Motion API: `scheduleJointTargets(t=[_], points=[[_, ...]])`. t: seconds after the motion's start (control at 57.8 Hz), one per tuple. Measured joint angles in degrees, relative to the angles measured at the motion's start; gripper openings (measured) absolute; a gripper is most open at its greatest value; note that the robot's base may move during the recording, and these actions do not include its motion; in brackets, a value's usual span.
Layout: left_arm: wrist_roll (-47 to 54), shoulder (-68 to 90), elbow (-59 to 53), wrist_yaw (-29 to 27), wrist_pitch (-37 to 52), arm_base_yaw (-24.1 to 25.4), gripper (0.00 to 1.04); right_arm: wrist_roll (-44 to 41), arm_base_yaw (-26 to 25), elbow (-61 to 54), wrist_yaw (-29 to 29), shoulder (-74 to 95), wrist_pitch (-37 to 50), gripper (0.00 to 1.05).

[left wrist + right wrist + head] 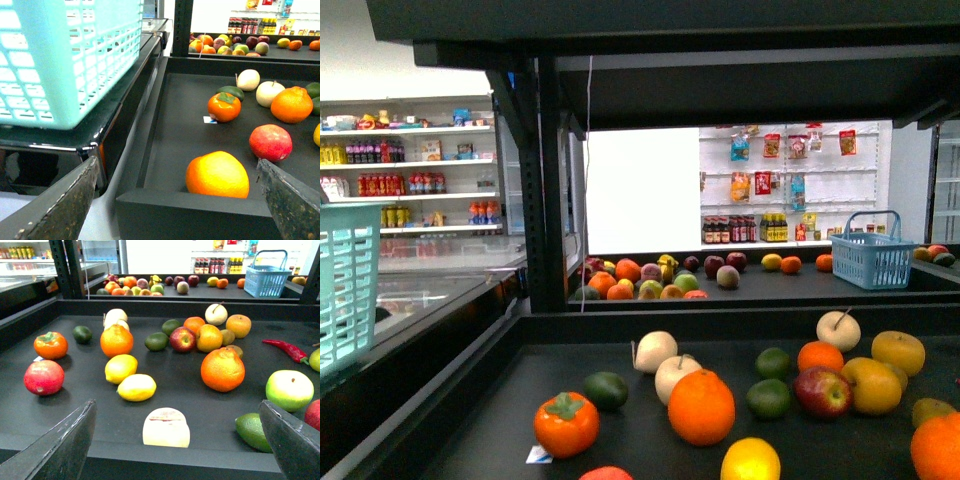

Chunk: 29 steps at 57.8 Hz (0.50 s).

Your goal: Pick lemon from shelf

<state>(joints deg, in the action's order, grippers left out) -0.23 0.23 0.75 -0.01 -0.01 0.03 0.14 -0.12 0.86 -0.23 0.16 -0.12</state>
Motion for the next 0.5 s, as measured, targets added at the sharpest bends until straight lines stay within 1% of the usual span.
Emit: scheduleJointTargets(t=[0.502], points=[[0.0,0.0,0.0,0.0,0.0,0.0,0.97,0.0,0.0,0.0,0.1,0.0,0.0,0.97]])
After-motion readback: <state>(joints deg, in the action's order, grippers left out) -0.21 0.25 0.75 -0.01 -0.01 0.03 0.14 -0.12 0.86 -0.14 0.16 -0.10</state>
